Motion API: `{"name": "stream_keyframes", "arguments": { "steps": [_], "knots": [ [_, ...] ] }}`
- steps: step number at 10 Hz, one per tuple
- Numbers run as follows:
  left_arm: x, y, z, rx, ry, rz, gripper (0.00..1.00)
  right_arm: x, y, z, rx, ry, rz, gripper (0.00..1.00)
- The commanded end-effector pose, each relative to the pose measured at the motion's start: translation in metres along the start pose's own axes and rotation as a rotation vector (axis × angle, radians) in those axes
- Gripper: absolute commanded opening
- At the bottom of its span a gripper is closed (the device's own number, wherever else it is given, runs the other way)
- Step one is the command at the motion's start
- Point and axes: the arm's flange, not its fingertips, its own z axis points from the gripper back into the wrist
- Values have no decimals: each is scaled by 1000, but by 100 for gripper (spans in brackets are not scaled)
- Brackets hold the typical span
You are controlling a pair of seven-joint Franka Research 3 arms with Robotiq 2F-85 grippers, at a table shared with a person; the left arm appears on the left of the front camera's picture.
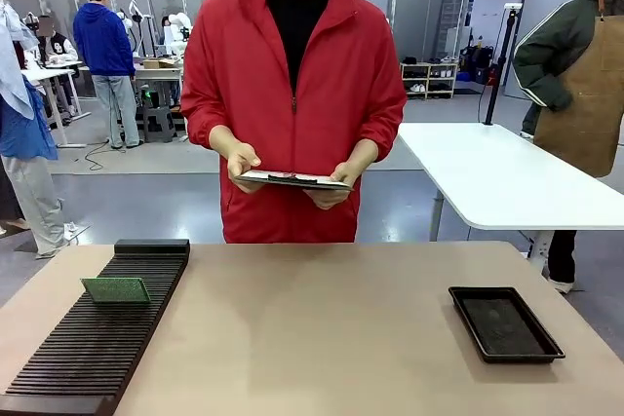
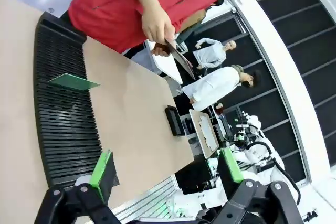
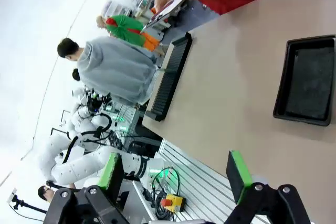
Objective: Inspect the PCB.
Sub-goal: Pick up the Blank PCB and present it to the human.
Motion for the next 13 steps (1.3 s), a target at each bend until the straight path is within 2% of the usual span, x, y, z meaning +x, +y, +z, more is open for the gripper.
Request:
{"name": "stream_keyframes", "arguments": {
  "steps": [1,2,8,9,10,11,13],
  "knots": [
    [-5,-2,-10,5,-39,4,100,-38,6,-48,0,-15,39,100],
    [0,0,0,0,0,0,100,0,0,0,0,0,0,100],
    [0,1,-2,18,1,11,100,0,0,0,0,0,0,100],
    [-1,-38,-23,186,91,-156,100,0,0,0,0,0,0,100],
    [6,-62,-39,335,144,-252,100,0,0,0,0,0,0,100],
    [16,-81,-57,438,199,-339,100,0,0,0,0,0,0,100],
    [43,-99,-116,572,419,-678,100,0,0,0,0,0,0,100]
  ]
}}
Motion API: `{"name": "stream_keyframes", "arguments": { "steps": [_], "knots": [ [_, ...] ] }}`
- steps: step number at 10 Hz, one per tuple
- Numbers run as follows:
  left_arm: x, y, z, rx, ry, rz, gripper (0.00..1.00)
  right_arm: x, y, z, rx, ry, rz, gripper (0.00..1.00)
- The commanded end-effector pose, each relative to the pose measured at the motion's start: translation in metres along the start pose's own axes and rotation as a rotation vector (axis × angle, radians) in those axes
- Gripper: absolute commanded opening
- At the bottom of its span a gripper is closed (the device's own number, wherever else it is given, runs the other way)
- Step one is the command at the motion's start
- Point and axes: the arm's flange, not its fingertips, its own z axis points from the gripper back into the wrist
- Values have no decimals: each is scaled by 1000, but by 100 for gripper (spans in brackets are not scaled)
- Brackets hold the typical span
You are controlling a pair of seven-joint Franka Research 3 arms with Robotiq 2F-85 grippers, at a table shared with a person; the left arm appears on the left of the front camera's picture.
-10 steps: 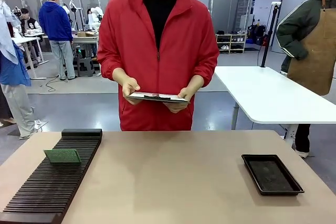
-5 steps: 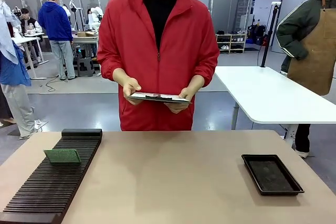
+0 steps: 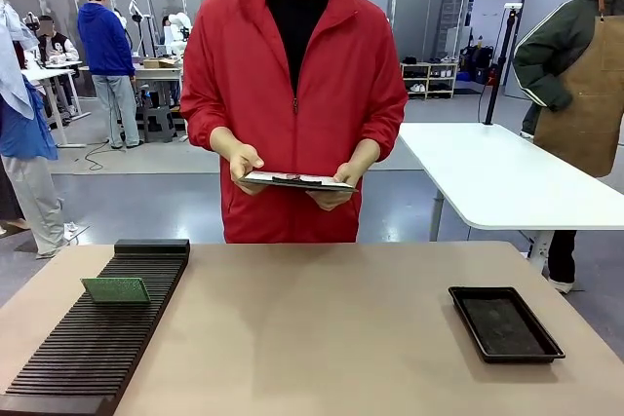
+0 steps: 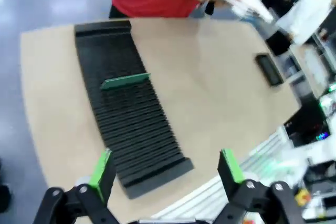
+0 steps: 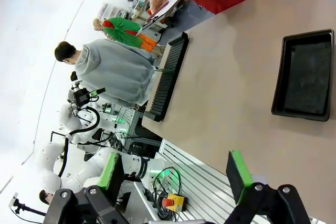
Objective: Inspect the PCB.
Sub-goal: Pick up the Blank PCB and present it to the human.
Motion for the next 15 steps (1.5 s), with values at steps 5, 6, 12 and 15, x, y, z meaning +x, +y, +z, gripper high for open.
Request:
{"name": "stream_keyframes", "arguments": {
  "steps": [5,6,12,15],
  "knots": [
    [77,-46,-157,346,371,-751,100,2,-1,1,11,-9,22,100],
    [70,-53,-176,348,387,-813,100,2,-1,1,11,-9,22,100],
    [59,-56,-205,349,438,-880,100,2,-1,1,11,-9,22,100],
    [54,-43,-213,324,494,-993,100,2,-1,1,11,-9,22,100]
  ]
}}
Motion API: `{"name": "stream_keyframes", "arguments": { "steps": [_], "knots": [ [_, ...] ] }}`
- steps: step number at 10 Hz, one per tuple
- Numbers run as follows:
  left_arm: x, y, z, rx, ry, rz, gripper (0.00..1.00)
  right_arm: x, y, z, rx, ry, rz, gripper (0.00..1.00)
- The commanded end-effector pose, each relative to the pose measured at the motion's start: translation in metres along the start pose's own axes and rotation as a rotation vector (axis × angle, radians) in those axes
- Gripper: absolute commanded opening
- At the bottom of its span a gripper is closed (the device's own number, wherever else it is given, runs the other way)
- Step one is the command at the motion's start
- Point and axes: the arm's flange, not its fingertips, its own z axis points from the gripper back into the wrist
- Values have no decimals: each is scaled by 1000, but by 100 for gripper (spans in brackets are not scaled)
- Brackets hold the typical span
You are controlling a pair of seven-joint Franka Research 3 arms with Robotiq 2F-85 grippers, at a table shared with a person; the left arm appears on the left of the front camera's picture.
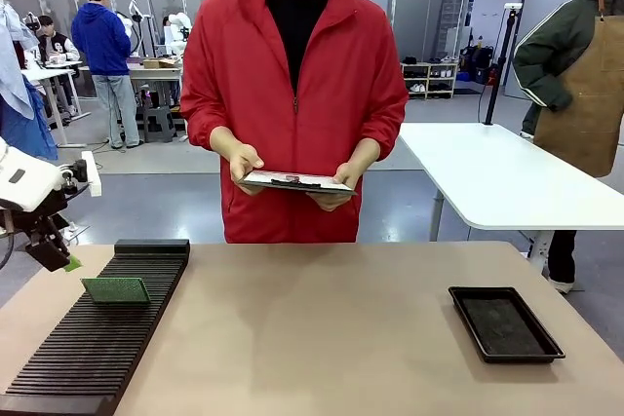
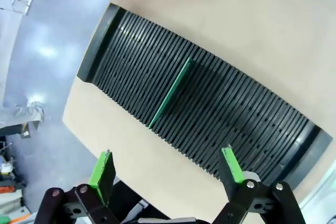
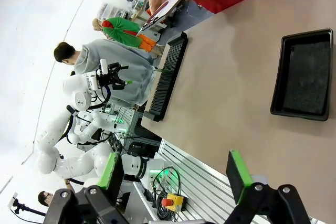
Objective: Inspect the PCB.
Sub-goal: Pick up the Blank PCB and present it to the human.
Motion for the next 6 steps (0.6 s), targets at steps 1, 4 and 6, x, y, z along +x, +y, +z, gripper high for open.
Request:
{"name": "stream_keyframes", "arguments": {
  "steps": [1,4,6],
  "knots": [
    [-4,12,-14,5,50,-195,100,2,1,1,14,-9,23,100],
    [3,27,-51,-11,97,-402,100,2,1,1,14,-9,23,100],
    [3,46,-75,-56,79,-429,100,2,1,1,14,-9,23,100]
  ]
}}
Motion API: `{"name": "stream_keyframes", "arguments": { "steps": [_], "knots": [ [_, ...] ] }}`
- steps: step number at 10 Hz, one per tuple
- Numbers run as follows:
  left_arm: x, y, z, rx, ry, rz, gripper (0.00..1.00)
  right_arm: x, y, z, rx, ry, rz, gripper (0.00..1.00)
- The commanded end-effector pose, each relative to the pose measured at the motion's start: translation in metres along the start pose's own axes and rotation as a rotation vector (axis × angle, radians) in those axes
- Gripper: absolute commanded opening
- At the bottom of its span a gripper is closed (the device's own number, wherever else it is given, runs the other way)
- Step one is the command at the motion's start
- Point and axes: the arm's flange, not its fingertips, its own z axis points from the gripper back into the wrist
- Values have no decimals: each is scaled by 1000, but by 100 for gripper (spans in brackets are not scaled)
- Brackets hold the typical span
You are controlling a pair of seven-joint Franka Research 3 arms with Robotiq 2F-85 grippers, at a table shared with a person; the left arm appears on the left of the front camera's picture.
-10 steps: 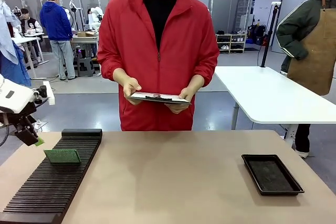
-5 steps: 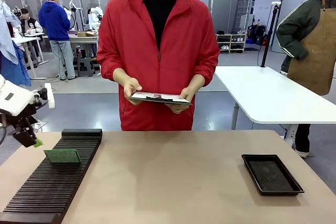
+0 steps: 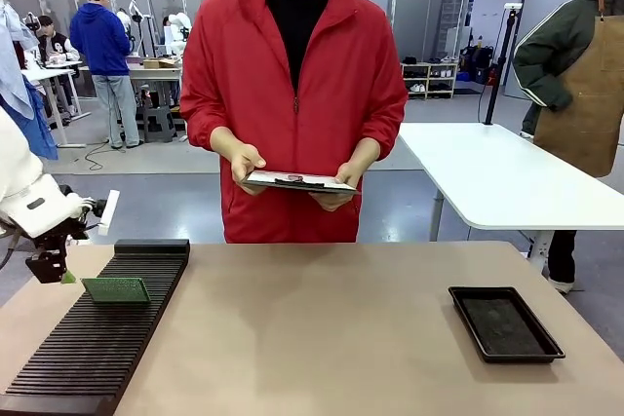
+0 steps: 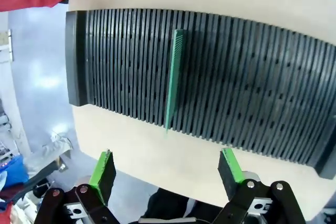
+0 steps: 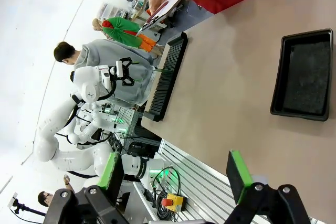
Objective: Inspect the PCB.
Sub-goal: Pick up the Blank PCB and present it to the human.
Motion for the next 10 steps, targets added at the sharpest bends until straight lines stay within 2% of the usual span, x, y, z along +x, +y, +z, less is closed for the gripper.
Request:
{"name": "stream_keyframes", "arguments": {
  "steps": [1,3,5,6,8,9,10],
  "knots": [
    [-8,31,-28,-20,4,-6,100,2,1,1,14,-9,22,100],
    [-9,38,-50,-31,-11,-19,100,2,1,1,14,-9,22,100],
    [-8,33,-73,15,22,-24,100,2,1,1,14,-9,22,100],
    [-6,31,-82,1,28,-22,100,2,1,1,14,-9,22,100],
    [-4,25,-83,14,-2,-25,100,2,1,1,14,-9,22,100],
    [-4,21,-84,33,0,-31,67,2,1,1,14,-9,22,100],
    [-4,19,-86,34,11,-44,44,2,1,1,14,-9,22,100]
  ]
}}
